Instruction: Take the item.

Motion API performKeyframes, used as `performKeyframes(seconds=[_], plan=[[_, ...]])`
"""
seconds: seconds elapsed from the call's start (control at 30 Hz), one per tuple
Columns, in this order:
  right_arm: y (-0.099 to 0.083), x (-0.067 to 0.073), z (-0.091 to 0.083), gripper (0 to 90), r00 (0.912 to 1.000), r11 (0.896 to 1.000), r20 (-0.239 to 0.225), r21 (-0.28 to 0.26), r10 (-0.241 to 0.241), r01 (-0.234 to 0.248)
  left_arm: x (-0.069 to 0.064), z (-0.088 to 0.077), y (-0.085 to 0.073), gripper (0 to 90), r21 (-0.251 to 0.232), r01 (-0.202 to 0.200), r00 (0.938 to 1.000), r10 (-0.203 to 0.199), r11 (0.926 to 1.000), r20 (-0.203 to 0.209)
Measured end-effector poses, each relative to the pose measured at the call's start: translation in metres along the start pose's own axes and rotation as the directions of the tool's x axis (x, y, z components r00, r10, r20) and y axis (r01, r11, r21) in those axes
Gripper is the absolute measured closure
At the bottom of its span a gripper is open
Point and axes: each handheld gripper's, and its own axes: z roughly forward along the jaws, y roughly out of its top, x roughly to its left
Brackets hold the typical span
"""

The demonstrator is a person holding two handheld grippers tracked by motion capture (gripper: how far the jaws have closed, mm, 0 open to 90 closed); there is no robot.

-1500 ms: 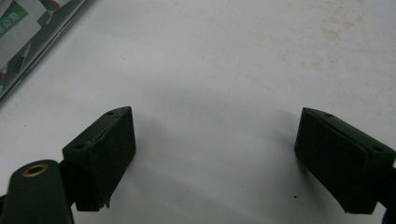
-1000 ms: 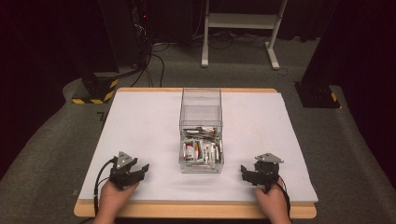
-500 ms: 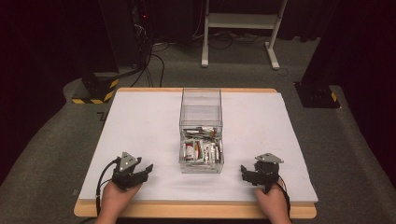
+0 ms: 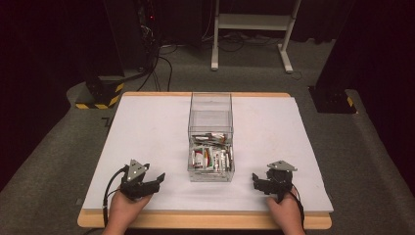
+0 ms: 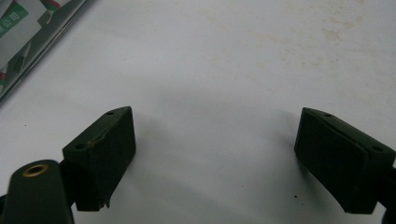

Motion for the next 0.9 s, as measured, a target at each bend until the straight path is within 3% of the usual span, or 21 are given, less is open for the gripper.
performKeyframes(seconds=[0.63,0.9], plan=[[0.000,0.000,0.000,12.5,1.0000,1.000,0.000,0.002,0.000,0.000,-0.018,-0.013,0.014,30.5,-0.060,0.005,0.9976,-0.001,0.9982,0.070],[0.000,0.000,0.000,12.5,1.0000,1.000,0.000,0.001,0.001,-0.001,-0.024,-0.012,0.017,30.7,-0.063,-0.004,0.9975,0.008,0.9980,0.070]])
